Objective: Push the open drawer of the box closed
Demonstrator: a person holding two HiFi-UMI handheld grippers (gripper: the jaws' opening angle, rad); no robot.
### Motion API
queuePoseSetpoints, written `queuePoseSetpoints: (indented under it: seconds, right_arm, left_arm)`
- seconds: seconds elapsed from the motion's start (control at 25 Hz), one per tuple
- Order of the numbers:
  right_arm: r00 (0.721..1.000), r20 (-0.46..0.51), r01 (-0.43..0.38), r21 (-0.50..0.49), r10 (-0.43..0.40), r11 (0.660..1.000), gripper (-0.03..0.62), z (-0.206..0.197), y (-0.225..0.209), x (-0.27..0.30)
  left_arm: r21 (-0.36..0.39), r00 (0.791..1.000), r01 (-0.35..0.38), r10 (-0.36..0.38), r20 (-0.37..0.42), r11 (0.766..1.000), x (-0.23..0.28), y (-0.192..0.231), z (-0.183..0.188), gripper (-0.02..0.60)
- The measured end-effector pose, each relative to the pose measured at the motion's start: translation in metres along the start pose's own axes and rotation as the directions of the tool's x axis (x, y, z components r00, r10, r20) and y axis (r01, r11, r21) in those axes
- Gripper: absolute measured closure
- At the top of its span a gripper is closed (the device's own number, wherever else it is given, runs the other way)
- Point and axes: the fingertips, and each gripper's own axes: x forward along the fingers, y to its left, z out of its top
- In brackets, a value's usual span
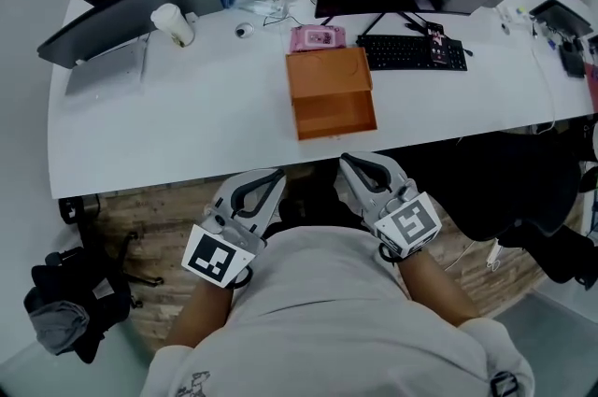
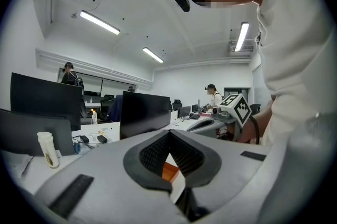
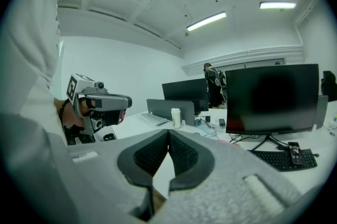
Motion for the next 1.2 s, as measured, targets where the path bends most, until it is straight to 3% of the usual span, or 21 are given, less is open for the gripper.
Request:
queuePoseSetpoints:
  seconds: [0.4, 0.64, 0.96, 1.2]
  right_arm:
    - [0.997, -0.078, 0.030, 0.076, -0.024, 0.997, 0.591, -0.047, -0.039, 0.018]
    - [0.990, -0.138, 0.028, 0.099, -0.014, 0.995, 0.591, -0.079, -0.054, 0.026]
    - [0.976, -0.219, 0.043, 0.135, -0.012, 0.990, 0.591, -0.134, -0.073, 0.038]
    - [0.967, -0.255, 0.057, 0.178, -0.010, 0.982, 0.591, -0.165, -0.085, 0.045]
  left_arm:
    - [-0.086, 0.998, 0.038, -0.043, -0.054, 0.996, 0.049, 0.017, -0.040, 0.583]
    - [-0.036, 0.990, 0.090, -0.094, -0.103, 0.995, 0.076, 0.026, -0.065, 0.583]
    - [-0.003, 0.982, 0.109, -0.108, -0.155, 0.994, 0.101, 0.036, -0.112, 0.583]
    - [-0.036, 0.977, 0.113, -0.117, -0.178, 0.993, 0.118, 0.038, -0.141, 0.583]
